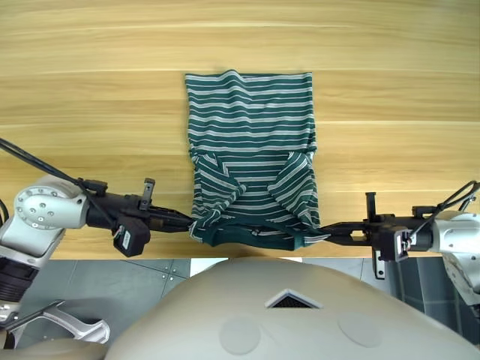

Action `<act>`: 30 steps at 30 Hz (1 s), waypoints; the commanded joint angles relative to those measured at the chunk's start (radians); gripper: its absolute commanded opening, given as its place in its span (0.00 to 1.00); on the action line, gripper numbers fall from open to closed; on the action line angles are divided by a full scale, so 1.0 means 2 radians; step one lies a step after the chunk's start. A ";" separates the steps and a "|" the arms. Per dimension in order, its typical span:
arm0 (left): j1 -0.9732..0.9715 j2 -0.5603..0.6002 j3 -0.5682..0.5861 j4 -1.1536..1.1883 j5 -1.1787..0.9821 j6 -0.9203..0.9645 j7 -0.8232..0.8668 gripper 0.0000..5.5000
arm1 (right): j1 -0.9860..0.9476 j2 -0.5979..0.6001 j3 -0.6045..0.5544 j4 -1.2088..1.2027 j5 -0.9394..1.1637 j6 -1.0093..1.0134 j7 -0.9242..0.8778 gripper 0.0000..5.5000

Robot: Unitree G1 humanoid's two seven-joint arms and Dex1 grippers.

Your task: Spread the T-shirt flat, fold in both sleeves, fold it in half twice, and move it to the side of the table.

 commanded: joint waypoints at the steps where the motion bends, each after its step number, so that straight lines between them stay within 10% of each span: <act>1: -0.014 -0.009 0.005 0.004 -0.016 0.017 -0.012 0.00 | -0.017 0.000 -0.011 0.000 -0.005 0.004 0.001 0.00; 19: -0.320 -0.227 0.039 0.368 0.042 0.083 0.016 0.00 | -0.423 0.163 0.053 0.300 -0.233 0.088 -0.181 0.00; 30: -0.539 -0.345 0.006 0.735 0.258 0.105 0.261 0.00 | -0.600 0.267 0.093 0.619 -0.326 0.031 -0.290 0.00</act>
